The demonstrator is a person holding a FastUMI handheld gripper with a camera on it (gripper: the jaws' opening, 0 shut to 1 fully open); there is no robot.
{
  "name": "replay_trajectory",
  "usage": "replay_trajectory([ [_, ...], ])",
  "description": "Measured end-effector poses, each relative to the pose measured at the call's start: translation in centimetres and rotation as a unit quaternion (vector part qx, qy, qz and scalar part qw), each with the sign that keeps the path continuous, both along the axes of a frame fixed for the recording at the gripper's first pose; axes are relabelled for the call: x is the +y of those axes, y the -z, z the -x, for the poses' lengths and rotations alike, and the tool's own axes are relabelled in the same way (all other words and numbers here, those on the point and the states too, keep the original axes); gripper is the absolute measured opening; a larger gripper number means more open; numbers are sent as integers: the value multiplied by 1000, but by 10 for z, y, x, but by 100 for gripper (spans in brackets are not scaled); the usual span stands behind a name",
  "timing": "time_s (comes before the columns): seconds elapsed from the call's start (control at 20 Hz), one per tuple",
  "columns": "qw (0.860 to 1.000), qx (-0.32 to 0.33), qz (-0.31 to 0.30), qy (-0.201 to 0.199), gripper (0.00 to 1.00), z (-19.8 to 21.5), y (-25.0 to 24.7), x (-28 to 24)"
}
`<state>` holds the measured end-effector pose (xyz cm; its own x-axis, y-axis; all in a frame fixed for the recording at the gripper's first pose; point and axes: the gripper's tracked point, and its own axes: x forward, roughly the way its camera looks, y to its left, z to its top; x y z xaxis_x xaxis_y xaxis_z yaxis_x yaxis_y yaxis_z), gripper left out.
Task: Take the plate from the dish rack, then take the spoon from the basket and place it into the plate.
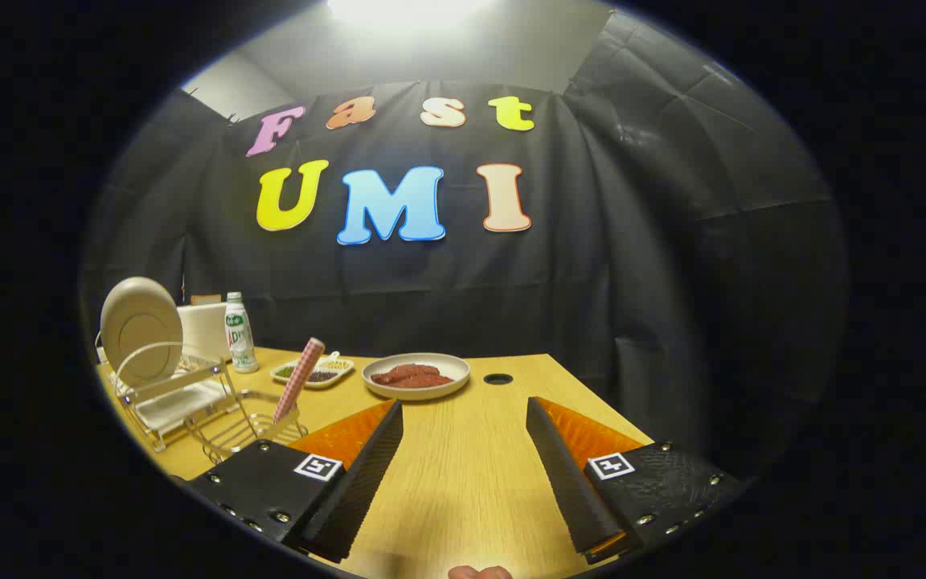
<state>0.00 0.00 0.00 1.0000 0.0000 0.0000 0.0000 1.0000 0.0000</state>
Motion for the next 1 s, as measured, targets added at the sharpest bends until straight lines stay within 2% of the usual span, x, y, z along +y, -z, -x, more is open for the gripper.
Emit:
replay_trajectory([
  [0.2,1000,-14,19,-4,96,10,-62,23],
  [0.6,999,-46,6,17,95,82,-190,71],
  [0.85,998,-61,-7,34,96,93,-247,77],
  [1.0,997,-62,-13,32,95,92,-264,96],
])
